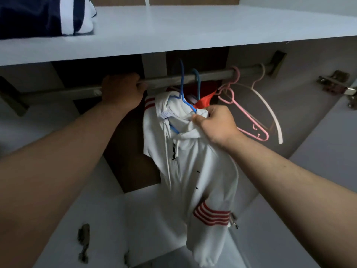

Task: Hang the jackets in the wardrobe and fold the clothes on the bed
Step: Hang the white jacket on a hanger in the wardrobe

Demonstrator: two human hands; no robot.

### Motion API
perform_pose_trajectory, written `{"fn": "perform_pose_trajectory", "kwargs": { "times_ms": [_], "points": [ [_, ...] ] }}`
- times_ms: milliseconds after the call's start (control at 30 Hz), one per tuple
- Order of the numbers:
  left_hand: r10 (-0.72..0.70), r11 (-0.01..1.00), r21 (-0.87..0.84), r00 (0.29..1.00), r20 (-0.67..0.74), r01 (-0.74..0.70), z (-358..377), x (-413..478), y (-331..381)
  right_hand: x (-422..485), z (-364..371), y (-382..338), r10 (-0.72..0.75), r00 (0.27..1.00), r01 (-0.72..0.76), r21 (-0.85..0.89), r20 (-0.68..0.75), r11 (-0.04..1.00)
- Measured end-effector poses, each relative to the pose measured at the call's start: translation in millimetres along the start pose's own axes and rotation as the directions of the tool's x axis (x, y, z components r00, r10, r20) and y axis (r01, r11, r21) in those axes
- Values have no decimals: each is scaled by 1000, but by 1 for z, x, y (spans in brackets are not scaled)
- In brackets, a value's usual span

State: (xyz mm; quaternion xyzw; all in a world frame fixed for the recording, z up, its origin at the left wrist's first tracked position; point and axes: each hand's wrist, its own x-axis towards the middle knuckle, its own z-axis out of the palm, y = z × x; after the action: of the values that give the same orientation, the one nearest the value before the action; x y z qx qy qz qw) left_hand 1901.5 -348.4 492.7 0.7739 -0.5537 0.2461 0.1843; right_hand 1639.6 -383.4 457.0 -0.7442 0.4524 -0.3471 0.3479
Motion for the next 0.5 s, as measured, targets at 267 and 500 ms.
{"fn": "perform_pose_trajectory", "kwargs": {
  "times_ms": [267,500],
  "points": [
    [-13,1000,-4,998,63,13,-4,3,1,32,18,-10,60,997,-62,-50,-39,997],
    [-27,999,-29,997,79,29,-4,3,0,23,43,9,99,995,-96,-112,28,989]
  ]
}}
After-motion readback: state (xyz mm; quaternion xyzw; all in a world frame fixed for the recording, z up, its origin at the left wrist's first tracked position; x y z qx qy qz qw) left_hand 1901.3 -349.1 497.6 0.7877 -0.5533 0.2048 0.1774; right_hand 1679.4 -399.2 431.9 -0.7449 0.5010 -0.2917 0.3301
